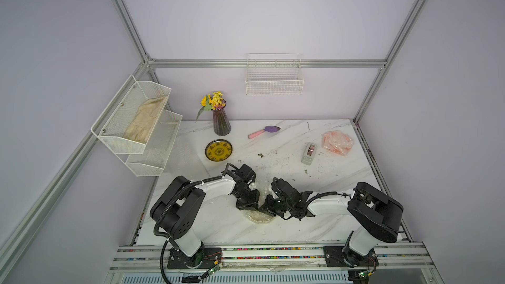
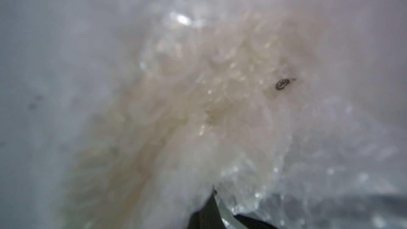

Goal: Wrap dinner plates in bubble wrap
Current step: Wrap the plate in the bubble wrap.

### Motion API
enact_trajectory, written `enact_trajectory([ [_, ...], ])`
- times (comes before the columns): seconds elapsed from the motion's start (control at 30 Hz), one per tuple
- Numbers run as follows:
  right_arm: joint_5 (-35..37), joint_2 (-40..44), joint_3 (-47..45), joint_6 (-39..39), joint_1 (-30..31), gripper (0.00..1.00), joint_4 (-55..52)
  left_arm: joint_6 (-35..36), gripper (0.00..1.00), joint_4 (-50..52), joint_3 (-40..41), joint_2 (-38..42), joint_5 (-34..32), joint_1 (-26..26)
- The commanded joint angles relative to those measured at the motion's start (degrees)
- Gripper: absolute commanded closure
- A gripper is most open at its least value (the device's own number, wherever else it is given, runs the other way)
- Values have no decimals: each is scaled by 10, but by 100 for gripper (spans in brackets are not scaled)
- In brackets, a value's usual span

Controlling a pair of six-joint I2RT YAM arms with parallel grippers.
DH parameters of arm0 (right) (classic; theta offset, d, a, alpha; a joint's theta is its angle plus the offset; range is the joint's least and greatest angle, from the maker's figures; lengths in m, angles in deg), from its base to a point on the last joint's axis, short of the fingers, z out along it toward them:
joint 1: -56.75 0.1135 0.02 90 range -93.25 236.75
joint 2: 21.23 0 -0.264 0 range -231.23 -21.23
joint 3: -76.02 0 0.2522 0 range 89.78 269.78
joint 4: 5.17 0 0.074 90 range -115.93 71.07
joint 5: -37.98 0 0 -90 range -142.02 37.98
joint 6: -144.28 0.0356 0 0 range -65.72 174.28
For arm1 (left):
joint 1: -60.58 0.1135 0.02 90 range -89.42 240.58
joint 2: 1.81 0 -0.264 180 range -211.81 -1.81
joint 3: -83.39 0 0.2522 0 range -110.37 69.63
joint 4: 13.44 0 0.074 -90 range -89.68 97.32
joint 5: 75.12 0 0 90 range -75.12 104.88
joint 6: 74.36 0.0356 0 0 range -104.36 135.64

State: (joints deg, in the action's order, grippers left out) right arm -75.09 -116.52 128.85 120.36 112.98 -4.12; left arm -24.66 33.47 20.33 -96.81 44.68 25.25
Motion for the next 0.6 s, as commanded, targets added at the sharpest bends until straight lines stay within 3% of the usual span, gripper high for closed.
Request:
enact_trajectory([
  [0.0, -17, -38, -18, 26, 17, 100, -14, -35, 99, -9, 26, -2, -51, -1],
  [0.1, -5, -28, -27, 28, 17, 93, -31, -34, 97, 31, -12, 41, -64, 0],
  [0.23, 3, -10, -34, 18, 17, 77, -28, -38, 95, 66, -62, 92, -48, 0],
  [0.37, 1, -9, -39, 12, 17, 75, -12, -58, 88, 64, -93, 108, -20, -3],
  [0.57, -1, -10, -47, 10, 17, 76, 13, -69, 63, 36, -127, 60, 3, -17],
])
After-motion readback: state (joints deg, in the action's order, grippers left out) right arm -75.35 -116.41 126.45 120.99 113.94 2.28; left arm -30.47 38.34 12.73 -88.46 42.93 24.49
